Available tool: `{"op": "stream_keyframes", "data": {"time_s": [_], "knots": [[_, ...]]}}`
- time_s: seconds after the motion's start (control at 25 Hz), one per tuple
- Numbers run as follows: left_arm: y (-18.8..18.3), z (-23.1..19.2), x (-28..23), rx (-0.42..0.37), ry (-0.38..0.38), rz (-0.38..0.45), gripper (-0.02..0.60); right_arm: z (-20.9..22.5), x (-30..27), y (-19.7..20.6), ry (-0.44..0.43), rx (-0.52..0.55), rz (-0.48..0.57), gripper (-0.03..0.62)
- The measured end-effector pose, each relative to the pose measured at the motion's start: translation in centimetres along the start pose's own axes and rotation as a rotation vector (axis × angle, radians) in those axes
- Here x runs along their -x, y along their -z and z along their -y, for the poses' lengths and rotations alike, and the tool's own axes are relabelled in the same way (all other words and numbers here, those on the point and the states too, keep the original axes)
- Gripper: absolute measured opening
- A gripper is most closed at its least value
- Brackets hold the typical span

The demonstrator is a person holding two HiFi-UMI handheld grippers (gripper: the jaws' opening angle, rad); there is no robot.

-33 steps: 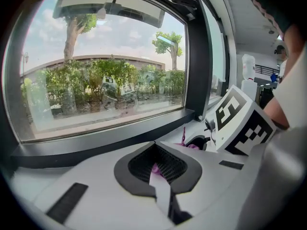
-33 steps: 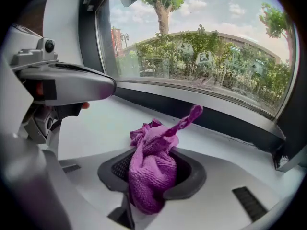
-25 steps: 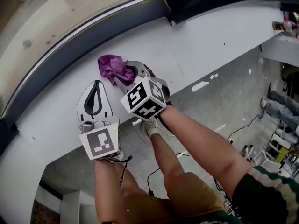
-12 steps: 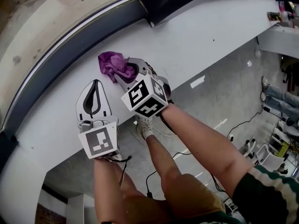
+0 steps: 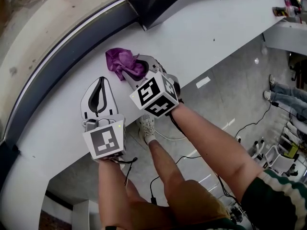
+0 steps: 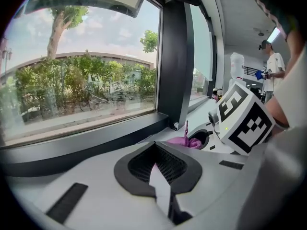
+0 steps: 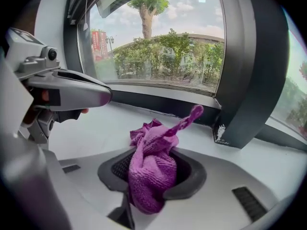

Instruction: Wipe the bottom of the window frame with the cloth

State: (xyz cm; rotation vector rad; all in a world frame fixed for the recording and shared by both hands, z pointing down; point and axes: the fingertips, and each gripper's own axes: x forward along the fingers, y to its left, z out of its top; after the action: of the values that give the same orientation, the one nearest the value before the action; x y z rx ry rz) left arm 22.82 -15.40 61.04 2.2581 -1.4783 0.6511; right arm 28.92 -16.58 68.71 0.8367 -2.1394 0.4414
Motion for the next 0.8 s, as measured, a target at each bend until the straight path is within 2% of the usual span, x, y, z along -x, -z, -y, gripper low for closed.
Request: {"op": "stream_keyframes", "data": {"time_s": [0.24,0.56,0.8], "knots": [[-1.3,3.3,-2.9,-0.016,0.022,-0.012,0.005,4.8,1.4,1.8,0.025,-0.018,-0.003,0.153],[-1.1,2.5,-1.5,-0.007,0.028,0.014,0.005,4.8,1.7,2.0,0.092,-0.062,-0.003,0.153],[-0.8,3.4,-1.4,-0.004,0.057,-0.001,0.005,4.9,1.7,1.9,0.097,-0.082,0.004,0.153]]}}
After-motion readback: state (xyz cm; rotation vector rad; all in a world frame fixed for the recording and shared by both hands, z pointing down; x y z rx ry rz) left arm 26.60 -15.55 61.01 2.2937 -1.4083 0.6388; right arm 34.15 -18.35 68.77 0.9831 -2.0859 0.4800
